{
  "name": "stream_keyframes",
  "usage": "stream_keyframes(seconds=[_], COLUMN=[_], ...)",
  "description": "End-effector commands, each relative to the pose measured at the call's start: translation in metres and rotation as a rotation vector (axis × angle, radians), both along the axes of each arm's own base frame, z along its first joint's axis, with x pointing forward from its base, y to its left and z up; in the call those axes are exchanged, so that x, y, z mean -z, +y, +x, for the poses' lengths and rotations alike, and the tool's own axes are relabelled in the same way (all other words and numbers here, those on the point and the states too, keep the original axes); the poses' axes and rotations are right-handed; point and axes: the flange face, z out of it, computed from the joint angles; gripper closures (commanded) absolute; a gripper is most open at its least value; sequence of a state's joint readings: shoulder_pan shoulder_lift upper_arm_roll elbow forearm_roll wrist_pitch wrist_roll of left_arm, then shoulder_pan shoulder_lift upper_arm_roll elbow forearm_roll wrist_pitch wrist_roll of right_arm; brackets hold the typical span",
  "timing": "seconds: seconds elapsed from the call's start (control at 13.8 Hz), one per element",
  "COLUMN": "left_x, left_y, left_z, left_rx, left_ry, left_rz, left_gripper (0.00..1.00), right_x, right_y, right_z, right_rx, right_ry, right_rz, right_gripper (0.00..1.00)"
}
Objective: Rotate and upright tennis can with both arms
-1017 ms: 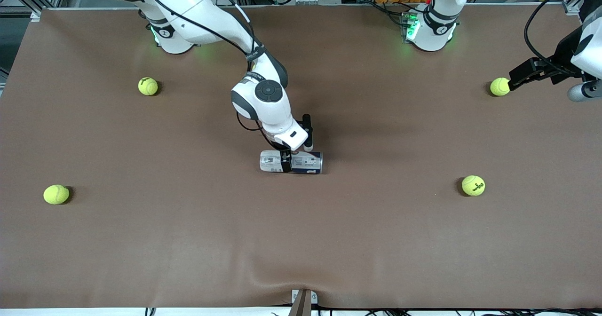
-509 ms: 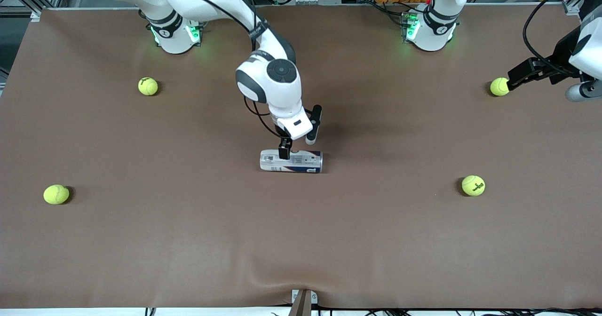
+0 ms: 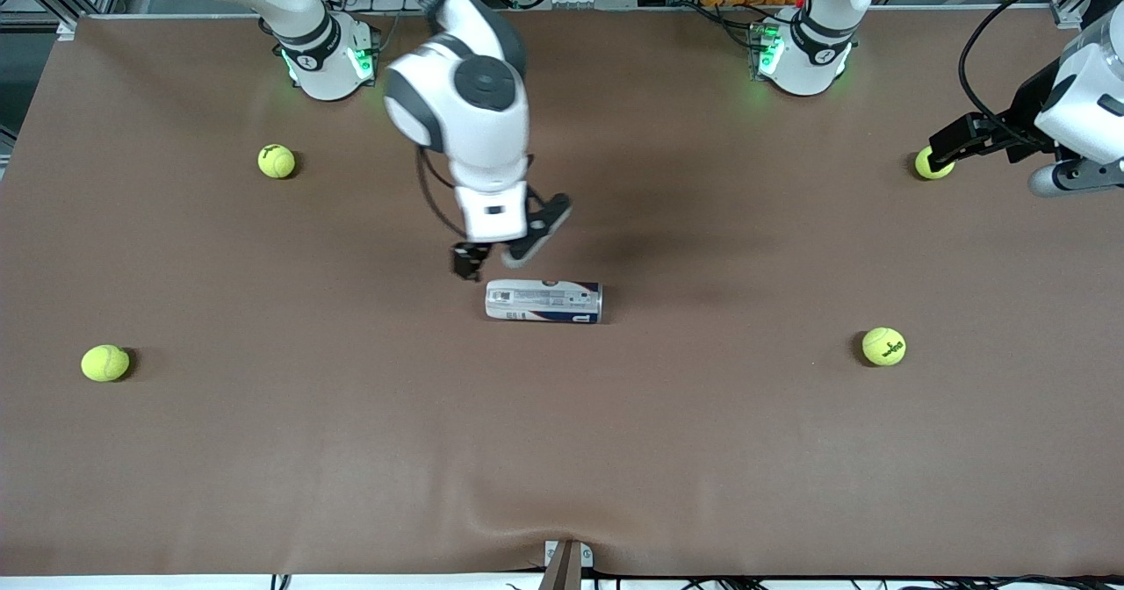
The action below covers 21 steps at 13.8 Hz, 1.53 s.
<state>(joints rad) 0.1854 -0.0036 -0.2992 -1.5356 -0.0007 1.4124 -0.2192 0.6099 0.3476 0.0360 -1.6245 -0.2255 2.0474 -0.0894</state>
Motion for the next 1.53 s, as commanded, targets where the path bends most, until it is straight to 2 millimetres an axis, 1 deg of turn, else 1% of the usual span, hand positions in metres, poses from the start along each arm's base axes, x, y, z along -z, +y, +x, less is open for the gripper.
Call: stream_keyframes(seconds=[0.0, 0.07, 0.22, 0.29, 0.36, 0.51, 0.65, 0.73, 0.8, 0.87, 1.02, 1.09, 1.24, 1.31, 1.38, 1.45], left_x=[0.000, 0.000, 0.007, 0.011, 0.011, 0.021, 0.029, 0.033, 0.035, 0.041, 0.052, 0.062, 0.080, 0.087, 0.097, 0.104], left_y=[-0.005, -0.006, -0.015, -0.016, -0.018, -0.030, -0.037, -0.043, -0.048, -0.053, -0.056, -0.057, -0.074, -0.077, -0.084, -0.092], left_z=[-0.001, 0.000, 0.003, 0.005, 0.006, 0.012, 0.018, 0.021, 0.023, 0.026, 0.034, 0.040, 0.050, 0.057, 0.063, 0.068], left_rx=[0.011, 0.014, 0.031, 0.031, 0.037, 0.058, 0.071, 0.081, 0.091, 0.097, 0.091, 0.093, 0.120, 0.119, 0.123, 0.129], left_ry=[0.003, 0.003, 0.014, 0.015, 0.009, 0.018, 0.018, 0.018, 0.017, 0.020, 0.031, 0.043, 0.072, 0.077, 0.077, 0.063], left_rz=[-0.015, -0.015, -0.018, -0.021, -0.022, -0.029, -0.038, -0.043, -0.048, -0.064, -0.114, -0.122, -0.149, -0.178, -0.203, -0.217], left_gripper=[0.00, 0.00, 0.00, 0.00, 0.00, 0.00, 0.00, 0.00, 0.00, 0.00, 0.00, 0.00, 0.00, 0.00, 0.00, 0.00], right_x=[-0.047, -0.064, -0.103, -0.126, -0.140, -0.158, -0.185, -0.202, -0.211, -0.217, -0.222, -0.222, -0.221, -0.221, -0.222, -0.227], right_y=[-0.098, -0.139, -0.214, -0.251, -0.282, -0.336, -0.374, -0.389, -0.399, -0.402, -0.413, -0.416, -0.419, -0.423, -0.424, -0.425], right_z=[0.043, 0.052, 0.056, 0.053, 0.046, 0.037, 0.025, 0.022, 0.019, 0.016, 0.010, 0.007, 0.003, 0.000, 0.000, 0.000], right_rx=[0.224, 0.294, 0.421, 0.485, 0.539, 0.641, 0.724, 0.752, 0.770, 0.776, 0.835, 0.853, 0.865, 0.871, 0.873, 0.876], right_ry=[0.014, 0.020, 0.028, 0.025, 0.038, 0.082, 0.144, 0.147, 0.152, 0.161, 0.190, 0.203, 0.236, 0.252, 0.255, 0.244], right_rz=[0.119, 0.131, 0.128, 0.131, 0.123, 0.129, 0.185, 0.199, 0.197, 0.194, 0.184, 0.183, 0.178, 0.184, 0.188, 0.190], right_gripper=[0.00, 0.00, 0.00, 0.00, 0.00, 0.00, 0.00, 0.00, 0.00, 0.00, 0.00, 0.00, 0.00, 0.00, 0.00, 0.00])
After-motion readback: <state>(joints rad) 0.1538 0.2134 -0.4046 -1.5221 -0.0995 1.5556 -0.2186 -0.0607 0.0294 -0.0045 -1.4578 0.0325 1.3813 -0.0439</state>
